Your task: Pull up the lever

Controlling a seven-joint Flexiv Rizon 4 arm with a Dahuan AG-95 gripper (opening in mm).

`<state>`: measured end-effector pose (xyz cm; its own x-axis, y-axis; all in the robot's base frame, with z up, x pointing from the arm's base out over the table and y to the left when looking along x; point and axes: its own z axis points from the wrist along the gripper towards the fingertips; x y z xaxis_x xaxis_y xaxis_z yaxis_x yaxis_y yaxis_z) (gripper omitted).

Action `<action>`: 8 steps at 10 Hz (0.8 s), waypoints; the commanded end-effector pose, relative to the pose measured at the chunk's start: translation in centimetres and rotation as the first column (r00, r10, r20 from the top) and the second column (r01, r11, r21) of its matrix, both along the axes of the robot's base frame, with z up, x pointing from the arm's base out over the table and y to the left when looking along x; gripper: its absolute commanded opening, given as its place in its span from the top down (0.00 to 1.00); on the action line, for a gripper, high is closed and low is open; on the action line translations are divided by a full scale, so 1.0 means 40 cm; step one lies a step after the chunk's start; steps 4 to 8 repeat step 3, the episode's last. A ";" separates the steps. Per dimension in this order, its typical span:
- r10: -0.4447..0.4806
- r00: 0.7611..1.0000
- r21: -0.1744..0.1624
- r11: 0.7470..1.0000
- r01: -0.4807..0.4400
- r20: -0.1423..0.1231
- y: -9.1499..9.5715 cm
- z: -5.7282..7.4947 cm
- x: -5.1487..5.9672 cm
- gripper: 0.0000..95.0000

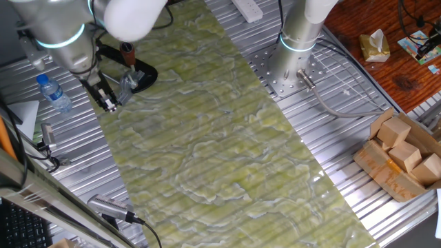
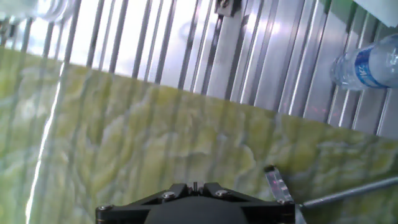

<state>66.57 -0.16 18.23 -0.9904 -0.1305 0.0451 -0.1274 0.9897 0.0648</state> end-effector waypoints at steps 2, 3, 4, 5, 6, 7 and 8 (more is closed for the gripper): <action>0.028 1.000 0.009 1.000 -0.028 -0.010 0.000 0.000 -0.004 1.00; 0.037 0.999 0.014 0.999 -0.037 -0.009 0.000 0.000 -0.004 1.00; 0.037 0.999 0.014 0.999 -0.037 -0.009 0.000 0.000 -0.004 1.00; 0.037 0.999 0.014 0.999 -0.037 -0.009 0.000 0.000 -0.004 1.00; 0.037 0.999 0.014 0.999 -0.037 -0.009 0.000 0.000 -0.004 1.00; 0.037 0.999 0.014 0.999 -0.037 -0.009 0.000 0.000 -0.004 1.00; 0.037 0.999 0.014 0.999 -0.037 -0.009 0.000 0.000 -0.004 1.00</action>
